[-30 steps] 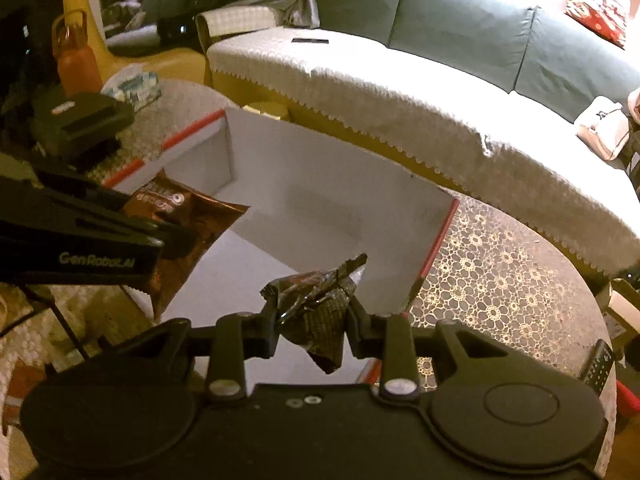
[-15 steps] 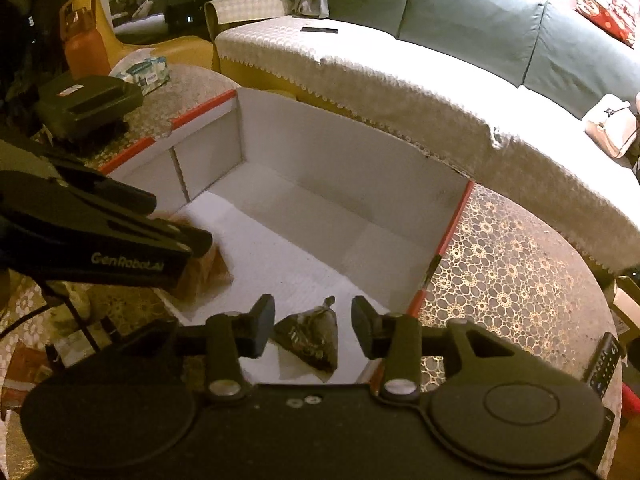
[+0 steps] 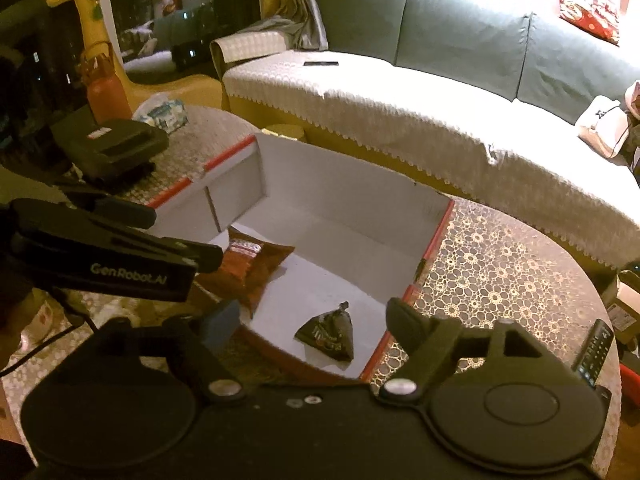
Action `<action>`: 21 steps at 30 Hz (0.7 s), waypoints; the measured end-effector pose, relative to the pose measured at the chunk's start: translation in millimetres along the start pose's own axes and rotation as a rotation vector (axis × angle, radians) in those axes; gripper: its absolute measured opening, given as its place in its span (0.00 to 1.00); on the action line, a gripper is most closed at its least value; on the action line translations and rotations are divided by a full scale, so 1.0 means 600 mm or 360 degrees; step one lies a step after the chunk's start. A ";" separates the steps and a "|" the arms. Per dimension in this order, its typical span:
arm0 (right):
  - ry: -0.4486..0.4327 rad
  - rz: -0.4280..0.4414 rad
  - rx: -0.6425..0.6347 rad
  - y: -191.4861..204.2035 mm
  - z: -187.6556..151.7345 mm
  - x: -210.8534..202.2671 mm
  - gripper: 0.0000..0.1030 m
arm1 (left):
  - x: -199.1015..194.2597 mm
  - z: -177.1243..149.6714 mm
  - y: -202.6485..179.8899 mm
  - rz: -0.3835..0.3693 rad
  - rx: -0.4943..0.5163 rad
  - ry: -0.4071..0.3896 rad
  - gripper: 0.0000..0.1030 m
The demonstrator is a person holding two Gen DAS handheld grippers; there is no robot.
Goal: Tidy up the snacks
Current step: 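Open both tools to drop the Oreo bag and dark wrapper into the box, then move both tools back to the snack pile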
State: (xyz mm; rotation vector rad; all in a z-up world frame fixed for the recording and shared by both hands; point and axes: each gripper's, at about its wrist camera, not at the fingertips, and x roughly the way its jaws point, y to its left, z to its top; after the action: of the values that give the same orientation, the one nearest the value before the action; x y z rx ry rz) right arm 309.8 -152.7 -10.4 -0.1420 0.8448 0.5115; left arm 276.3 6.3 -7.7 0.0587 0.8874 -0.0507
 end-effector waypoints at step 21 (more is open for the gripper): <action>-0.0041 0.0045 0.0026 0.004 -0.105 -0.117 1.00 | -0.114 -0.134 -0.042 -0.0117 0.0039 -0.0025 0.89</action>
State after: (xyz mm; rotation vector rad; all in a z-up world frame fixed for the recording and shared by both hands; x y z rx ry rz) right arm 227.1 -196.8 0.2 -0.1081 0.8268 0.5319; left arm 169.1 -11.5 -6.2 0.0482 0.8733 -0.1306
